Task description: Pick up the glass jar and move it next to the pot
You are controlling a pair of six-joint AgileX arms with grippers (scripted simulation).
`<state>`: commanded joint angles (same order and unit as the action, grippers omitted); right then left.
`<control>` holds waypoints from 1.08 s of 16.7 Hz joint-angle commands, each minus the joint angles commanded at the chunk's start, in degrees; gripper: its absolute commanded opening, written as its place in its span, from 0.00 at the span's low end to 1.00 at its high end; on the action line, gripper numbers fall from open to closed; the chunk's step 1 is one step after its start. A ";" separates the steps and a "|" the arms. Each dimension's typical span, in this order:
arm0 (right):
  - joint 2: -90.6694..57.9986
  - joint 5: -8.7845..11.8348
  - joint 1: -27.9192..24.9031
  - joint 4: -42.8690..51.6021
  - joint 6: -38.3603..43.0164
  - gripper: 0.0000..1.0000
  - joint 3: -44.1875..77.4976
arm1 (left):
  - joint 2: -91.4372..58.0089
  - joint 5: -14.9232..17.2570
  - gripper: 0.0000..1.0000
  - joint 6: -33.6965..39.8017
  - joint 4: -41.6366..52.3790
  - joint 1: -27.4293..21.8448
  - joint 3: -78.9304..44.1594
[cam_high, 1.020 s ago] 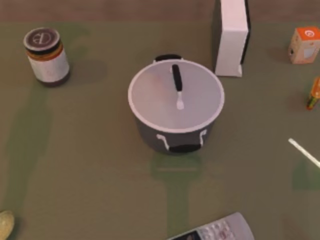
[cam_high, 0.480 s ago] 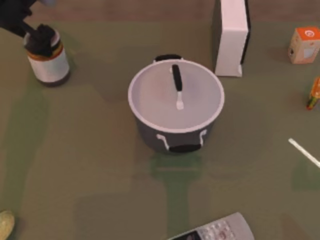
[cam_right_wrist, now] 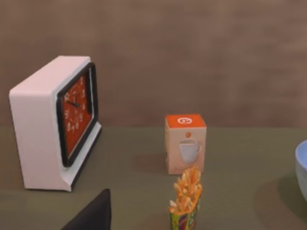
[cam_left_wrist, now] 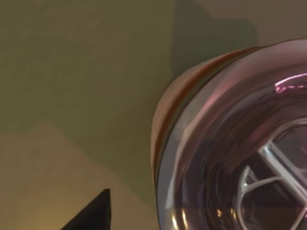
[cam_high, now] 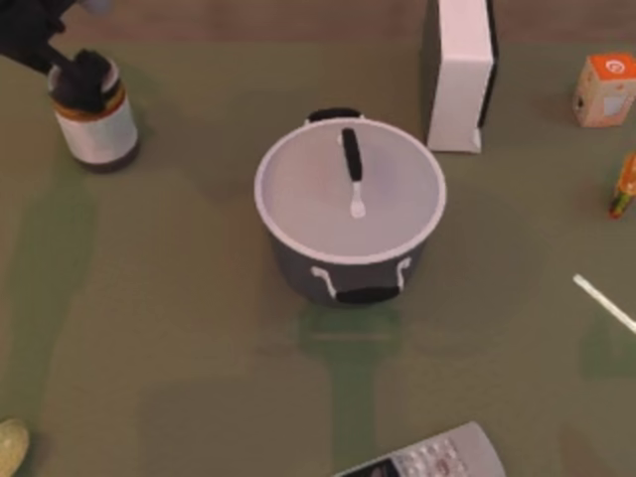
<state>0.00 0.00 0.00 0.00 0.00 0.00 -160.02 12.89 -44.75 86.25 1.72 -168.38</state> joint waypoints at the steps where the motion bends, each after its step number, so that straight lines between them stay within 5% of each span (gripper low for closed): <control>1: 0.00 0.00 0.00 0.00 0.00 1.00 0.00 | -1.37 -0.01 1.00 0.12 0.10 -0.08 -1.52; 11: 0.00 0.00 0.00 0.00 0.00 1.00 0.00 | -8.93 -0.04 1.00 0.80 0.53 -0.77 -9.65; 18: 0.00 0.00 0.00 0.00 0.00 1.00 0.00 | -8.93 -0.04 0.47 0.80 0.53 -0.77 -9.65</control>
<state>0.00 0.00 0.00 0.00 0.00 0.00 -168.95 12.85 -43.95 86.78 0.96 -178.03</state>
